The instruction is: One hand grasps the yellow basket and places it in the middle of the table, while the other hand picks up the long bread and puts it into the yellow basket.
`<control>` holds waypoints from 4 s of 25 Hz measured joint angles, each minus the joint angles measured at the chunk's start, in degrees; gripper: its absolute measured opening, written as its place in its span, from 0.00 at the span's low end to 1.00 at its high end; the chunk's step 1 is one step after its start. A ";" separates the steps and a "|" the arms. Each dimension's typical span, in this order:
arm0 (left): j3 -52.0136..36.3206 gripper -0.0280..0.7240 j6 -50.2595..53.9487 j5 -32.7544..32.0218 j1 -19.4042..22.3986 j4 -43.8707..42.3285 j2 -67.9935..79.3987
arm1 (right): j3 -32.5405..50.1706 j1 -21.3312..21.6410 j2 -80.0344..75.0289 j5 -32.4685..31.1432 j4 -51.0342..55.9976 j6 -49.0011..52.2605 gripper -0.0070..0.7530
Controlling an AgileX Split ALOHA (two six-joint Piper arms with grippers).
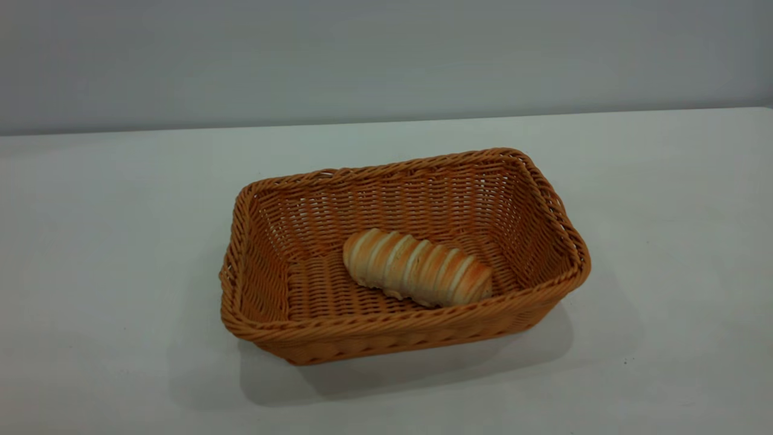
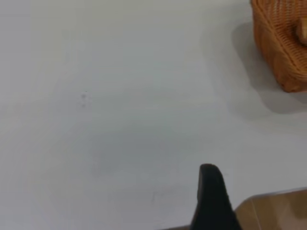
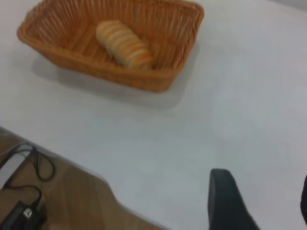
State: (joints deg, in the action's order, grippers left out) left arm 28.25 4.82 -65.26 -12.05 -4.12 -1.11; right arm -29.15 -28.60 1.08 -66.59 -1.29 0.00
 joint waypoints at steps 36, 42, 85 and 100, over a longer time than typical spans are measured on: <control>-0.02 0.75 -5.66 0.00 0.00 4.54 -0.18 | 1.94 0.00 0.06 1.23 -5.52 4.19 0.55; -0.02 0.75 -5.62 0.00 0.00 4.54 -0.18 | 1.94 0.00 0.06 1.23 -4.05 4.19 0.55; -0.24 0.75 -5.67 0.00 9.61 4.54 -0.18 | 1.94 28.15 0.06 1.23 -3.92 4.19 0.55; -0.24 0.75 -5.67 0.00 11.43 4.54 -0.18 | 1.94 28.15 0.06 1.23 -3.92 4.19 0.55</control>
State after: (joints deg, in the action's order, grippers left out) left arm 28.01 -0.86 -65.26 -0.63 0.41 -1.29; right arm -27.21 -0.45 1.14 -65.35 -5.21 4.19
